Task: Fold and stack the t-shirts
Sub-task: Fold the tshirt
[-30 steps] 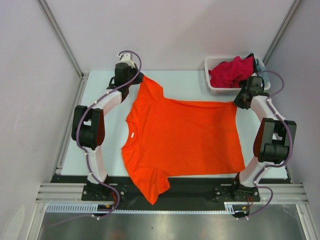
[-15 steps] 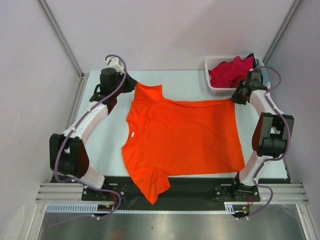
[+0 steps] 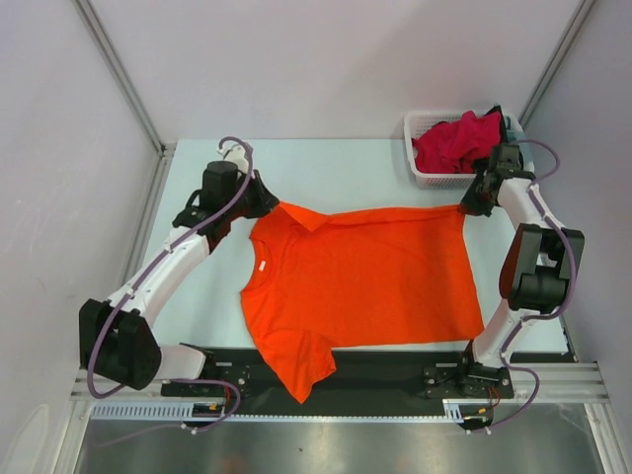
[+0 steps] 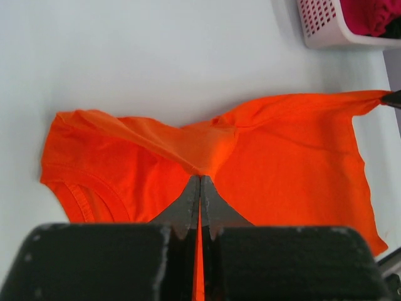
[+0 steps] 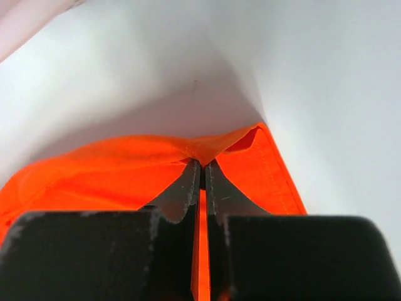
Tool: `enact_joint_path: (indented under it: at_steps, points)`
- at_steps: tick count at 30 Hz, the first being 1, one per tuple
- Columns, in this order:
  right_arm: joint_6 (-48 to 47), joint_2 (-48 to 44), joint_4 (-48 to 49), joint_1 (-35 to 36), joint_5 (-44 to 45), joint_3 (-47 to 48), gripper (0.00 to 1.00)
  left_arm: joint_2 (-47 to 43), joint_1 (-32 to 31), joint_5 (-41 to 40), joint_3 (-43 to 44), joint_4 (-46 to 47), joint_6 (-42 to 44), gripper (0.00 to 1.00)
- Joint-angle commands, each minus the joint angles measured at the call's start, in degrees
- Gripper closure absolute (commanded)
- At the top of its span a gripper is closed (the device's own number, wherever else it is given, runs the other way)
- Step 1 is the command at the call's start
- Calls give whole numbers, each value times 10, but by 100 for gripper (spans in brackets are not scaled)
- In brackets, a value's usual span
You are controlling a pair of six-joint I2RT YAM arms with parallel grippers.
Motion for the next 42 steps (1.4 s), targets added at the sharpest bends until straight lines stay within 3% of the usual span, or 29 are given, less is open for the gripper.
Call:
enact_joint_path:
  at_steps: [1,7,9,12,21,42]
  points:
    - [-2,-32,-20,-18,8,18,96,-40,-5,3,-13,-27,-17,100]
    - [-22,-1,-58,-24,-14,50,85,-80,-4,-45,-15,-100,-6,100]
    - [-25,-2,-68,-26,-10,54,87,-86,-4,-32,-19,-120,-6,100]
    - [-32,-10,-71,-27,-13,47,100,-102,-4,-15,-49,-130,-15,100]
    - [-32,-22,-70,-27,-18,-3,100,-157,-4,-15,-124,-126,-47,100]
    - [-32,-3,-74,-27,22,-40,99,-153,-3,-15,-188,-132,-72,100]
